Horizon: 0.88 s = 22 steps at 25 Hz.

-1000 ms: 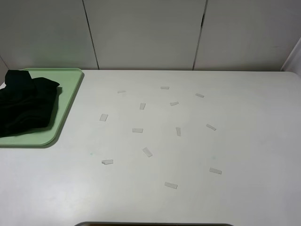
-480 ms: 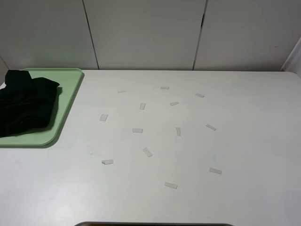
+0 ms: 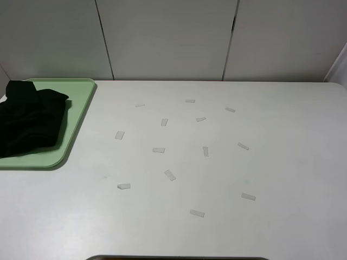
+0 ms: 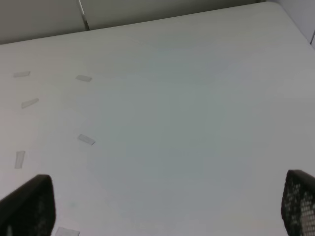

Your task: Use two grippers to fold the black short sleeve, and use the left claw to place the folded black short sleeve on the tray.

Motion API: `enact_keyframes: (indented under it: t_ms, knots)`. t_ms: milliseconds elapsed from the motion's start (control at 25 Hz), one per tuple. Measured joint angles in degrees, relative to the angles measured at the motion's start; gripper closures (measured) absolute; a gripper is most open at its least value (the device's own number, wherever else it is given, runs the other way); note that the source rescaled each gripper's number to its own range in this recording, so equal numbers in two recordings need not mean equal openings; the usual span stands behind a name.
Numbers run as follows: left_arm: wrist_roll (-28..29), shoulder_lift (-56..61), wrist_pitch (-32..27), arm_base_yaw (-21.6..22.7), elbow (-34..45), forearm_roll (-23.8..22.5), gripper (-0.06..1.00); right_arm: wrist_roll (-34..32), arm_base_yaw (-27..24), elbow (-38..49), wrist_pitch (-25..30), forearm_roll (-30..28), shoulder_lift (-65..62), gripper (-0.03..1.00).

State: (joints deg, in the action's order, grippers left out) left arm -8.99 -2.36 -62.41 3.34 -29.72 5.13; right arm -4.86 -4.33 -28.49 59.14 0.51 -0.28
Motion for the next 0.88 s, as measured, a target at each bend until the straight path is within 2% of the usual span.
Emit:
enact_keyframes:
  t_ms: [160,880]
  knots:
    - [1.69,2.44,0.90,-3.04,1.68,-2.37,-0.06,0.00,0.00,0.00,0.00,0.00,0.00,-0.03]
    - [1.88,2.55,1.40,-3.22,1.81,-3.74,-0.06,0.00,0.00,0.00,0.00,0.00,0.00,-0.03]
